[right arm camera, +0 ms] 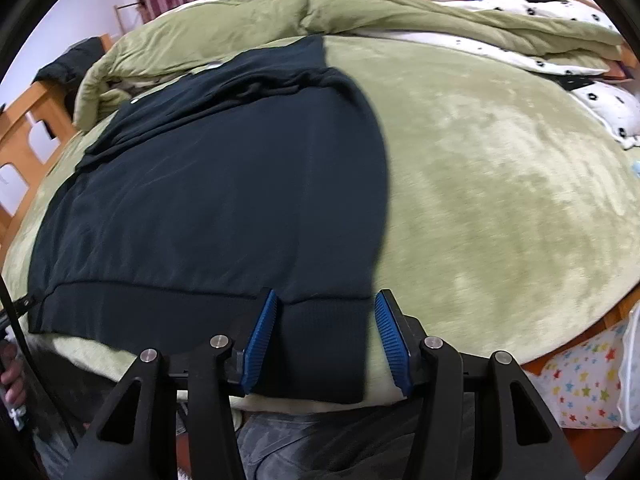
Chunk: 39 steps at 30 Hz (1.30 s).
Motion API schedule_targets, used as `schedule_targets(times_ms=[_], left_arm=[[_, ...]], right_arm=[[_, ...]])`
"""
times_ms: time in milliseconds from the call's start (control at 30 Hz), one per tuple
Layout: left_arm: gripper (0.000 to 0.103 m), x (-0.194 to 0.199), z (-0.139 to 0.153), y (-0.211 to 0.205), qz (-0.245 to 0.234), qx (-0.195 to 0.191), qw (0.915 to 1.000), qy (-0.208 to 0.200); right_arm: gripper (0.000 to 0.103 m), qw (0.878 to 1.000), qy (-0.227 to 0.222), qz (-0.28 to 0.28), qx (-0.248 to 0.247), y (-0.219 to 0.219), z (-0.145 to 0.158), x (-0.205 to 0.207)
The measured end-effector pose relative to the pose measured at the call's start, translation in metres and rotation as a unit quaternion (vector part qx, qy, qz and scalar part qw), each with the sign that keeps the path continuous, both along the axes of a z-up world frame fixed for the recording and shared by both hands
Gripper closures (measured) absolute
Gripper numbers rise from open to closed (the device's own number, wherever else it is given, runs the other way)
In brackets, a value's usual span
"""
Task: Fold small clothes
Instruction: 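Move both tools to the ribbed hem and close on it, then lift the hem with both tools and carry it toward the collar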
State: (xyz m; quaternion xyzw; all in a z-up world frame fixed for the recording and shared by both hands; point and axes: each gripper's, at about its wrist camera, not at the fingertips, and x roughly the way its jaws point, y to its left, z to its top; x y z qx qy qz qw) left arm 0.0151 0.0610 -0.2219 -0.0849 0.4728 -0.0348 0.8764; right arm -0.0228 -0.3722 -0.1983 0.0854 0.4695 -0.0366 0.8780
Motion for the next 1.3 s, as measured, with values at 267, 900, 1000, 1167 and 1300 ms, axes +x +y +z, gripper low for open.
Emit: schedule_targets(times_ms=[267, 900, 1000, 1167, 1300], left_arm=[[0.081, 0.006, 0.009, -0.009, 0.005, 0.041, 0.9991, -0.01], [0.092, -0.04, 0.075, 0.018, 0.013, -0.029, 0.9955, -0.09], [0.092, -0.05, 0.077, 0.023, 0.016, -0.036, 0.9951, -0.091], [0.092, -0.071, 0.083, 0.026, 0.018, -0.035, 0.9943, -0.099], [0.092, -0.076, 0.093, 0.021, 0.015, -0.019, 0.9938, -0.108]], right_arm=[[0.087, 1.0, -0.004, 0.002, -0.019, 0.008, -0.002, 0.007], [0.093, 0.992, -0.112, 0.007, 0.053, -0.001, 0.074, -0.036], [0.093, 0.991, -0.117, 0.01, 0.058, 0.0, 0.076, -0.052], [0.093, 0.99, -0.129, 0.018, 0.058, 0.005, 0.086, -0.076], [0.093, 0.989, -0.134, 0.018, 0.055, 0.009, 0.095, -0.086]])
